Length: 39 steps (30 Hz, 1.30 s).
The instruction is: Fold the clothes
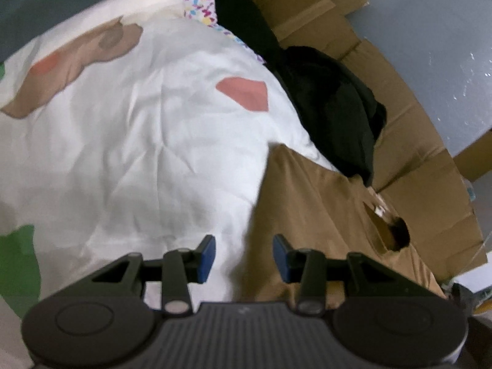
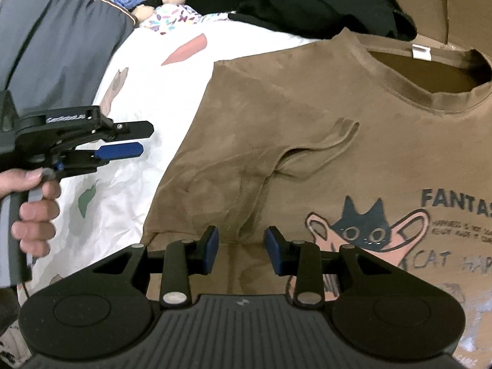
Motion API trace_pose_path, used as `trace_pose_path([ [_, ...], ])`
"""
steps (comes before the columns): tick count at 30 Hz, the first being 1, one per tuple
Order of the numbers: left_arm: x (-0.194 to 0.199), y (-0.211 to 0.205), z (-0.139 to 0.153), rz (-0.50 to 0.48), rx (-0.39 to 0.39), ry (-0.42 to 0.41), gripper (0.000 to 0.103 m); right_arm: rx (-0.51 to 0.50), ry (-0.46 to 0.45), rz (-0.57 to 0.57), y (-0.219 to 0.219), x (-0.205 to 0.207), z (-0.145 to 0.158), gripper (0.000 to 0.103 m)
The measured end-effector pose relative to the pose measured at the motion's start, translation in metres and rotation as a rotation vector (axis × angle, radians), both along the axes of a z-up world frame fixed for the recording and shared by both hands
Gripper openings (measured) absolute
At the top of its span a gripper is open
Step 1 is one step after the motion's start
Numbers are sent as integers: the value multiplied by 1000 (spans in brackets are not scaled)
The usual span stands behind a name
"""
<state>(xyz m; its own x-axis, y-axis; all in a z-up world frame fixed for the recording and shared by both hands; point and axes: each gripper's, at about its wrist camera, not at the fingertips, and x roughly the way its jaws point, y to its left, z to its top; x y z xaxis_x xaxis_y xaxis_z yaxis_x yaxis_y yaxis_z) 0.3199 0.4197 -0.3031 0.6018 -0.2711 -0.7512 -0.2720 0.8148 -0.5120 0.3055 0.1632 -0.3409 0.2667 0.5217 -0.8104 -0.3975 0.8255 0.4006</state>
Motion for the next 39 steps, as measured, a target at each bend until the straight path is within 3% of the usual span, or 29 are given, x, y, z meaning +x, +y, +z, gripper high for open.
trace_pose_path([
  [2,-3,-2,-4,-18,-12,6,43,7,15,-30,1,3,-5,39],
  [3,-5,-4,-6,-23,-18,10,43,8,24,-34,2,4,-7,34],
  [4,-6,-4,-8,-27,-22,13,43,9,29,-38,1,5,-8,21],
  [7,-8,-5,-10,-35,-22,19,43,9,37,-37,-1,5,-8,4],
  [9,-9,-5,-10,-34,-27,20,43,15,42,-31,-3,4,-6,0],
  [17,-13,-13,1,-59,-22,13,43,21,35,25,-6,-13,8,0],
  [24,-19,-16,3,-65,-36,22,44,-45,-32,78,14,-17,12,8],
  [26,-20,-17,1,-68,-48,25,44,-59,-40,82,19,-16,10,18],
  [28,-18,-19,-4,-82,-41,32,44,-89,-48,67,24,-16,6,42],
  [29,-18,-20,-7,-86,-38,35,44,-100,-56,60,25,-16,6,43],
  [35,-18,-19,-16,-97,-46,44,44,-133,-71,42,29,-13,-4,42],
  [37,-19,-20,-18,-111,-43,45,42,-123,-74,54,29,-14,-7,26],
  [39,-20,-21,-18,-117,-25,42,42,-125,-81,63,28,-14,-7,18],
])
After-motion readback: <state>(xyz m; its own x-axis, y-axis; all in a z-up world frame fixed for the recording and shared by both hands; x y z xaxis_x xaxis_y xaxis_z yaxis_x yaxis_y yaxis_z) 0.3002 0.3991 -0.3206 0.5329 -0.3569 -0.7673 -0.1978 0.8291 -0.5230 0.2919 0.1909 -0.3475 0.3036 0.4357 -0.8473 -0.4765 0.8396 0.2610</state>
